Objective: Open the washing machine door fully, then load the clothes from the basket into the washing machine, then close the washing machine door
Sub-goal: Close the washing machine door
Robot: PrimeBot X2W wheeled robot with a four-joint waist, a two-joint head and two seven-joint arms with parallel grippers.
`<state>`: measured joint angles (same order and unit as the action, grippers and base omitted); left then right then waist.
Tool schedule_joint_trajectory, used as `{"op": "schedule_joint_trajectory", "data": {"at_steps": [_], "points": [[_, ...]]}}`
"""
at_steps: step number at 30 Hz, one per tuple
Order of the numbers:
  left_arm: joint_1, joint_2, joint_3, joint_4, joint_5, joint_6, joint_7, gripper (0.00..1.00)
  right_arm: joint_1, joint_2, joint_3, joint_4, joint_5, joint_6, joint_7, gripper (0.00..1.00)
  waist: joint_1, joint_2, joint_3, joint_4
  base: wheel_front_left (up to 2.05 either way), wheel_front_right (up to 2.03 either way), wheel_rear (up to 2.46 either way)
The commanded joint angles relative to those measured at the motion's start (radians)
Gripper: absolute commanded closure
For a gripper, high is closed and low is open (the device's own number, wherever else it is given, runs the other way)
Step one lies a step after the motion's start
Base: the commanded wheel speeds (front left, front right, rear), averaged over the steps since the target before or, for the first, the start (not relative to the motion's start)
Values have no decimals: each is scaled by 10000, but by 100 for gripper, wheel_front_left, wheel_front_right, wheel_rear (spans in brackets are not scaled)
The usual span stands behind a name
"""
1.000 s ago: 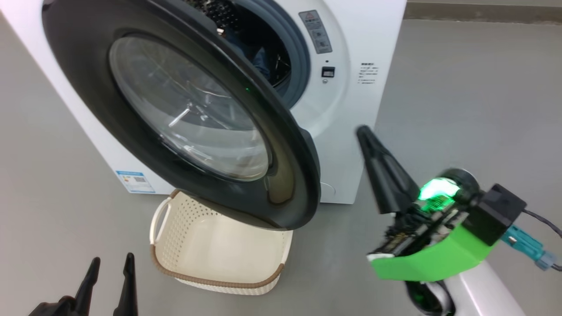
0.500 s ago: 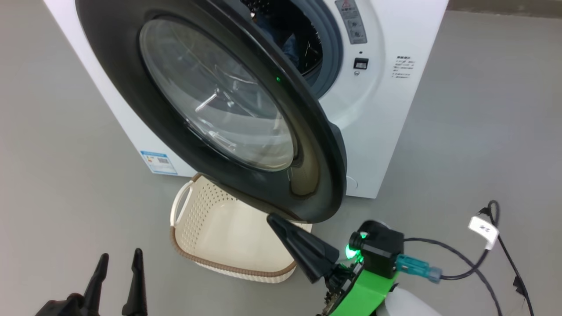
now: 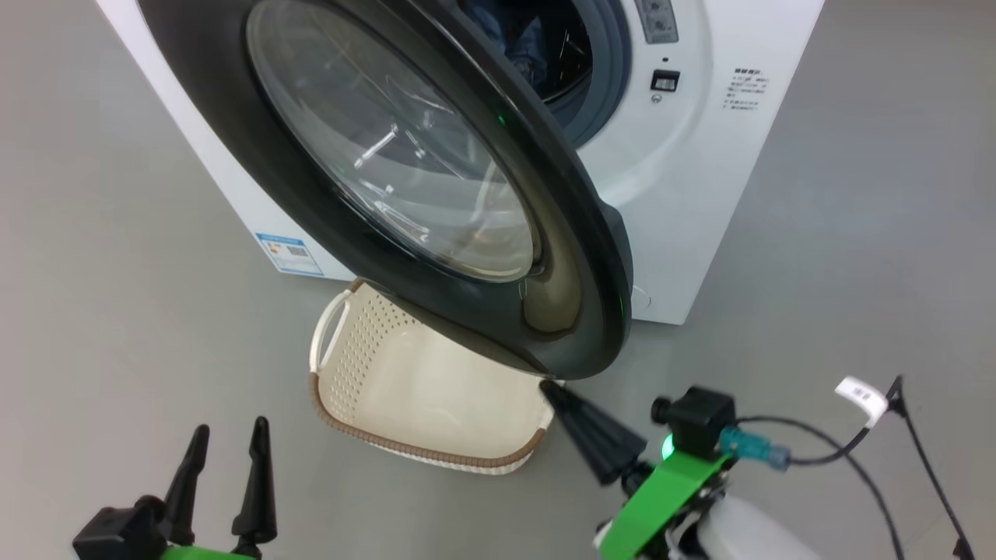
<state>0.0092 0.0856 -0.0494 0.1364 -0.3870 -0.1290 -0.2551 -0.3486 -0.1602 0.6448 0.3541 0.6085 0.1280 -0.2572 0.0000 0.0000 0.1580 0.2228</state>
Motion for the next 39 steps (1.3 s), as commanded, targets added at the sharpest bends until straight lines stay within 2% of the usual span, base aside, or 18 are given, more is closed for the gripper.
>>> {"op": "schedule_joint_trajectory", "data": {"at_steps": [1,8,20,31,39], "points": [[-379,124,310,-167,-62,-17,-66,0,-346,177,3,-192,-102,27,-46,100,0,0,77,5,0,0,0],[-585,107,156,-131,-116,-17,-66,0,-722,317,-922,95,-448,27,-46,100,0,0,304,41,0,0,0],[-952,60,-131,-281,-176,-17,-66,0,-1402,298,-2476,-109,-902,27,-46,100,0,0,836,245,0,0,0],[-1607,-65,-844,-509,-259,-17,-67,0,-2831,-62,-4089,174,-1073,27,-46,100,0,0,1694,785,0,0,0],[-1984,-133,-1296,-548,-328,-17,-67,0,-3854,-235,-4884,547,-1056,27,-46,100,0,0,2192,1214,0,0,0]]}}
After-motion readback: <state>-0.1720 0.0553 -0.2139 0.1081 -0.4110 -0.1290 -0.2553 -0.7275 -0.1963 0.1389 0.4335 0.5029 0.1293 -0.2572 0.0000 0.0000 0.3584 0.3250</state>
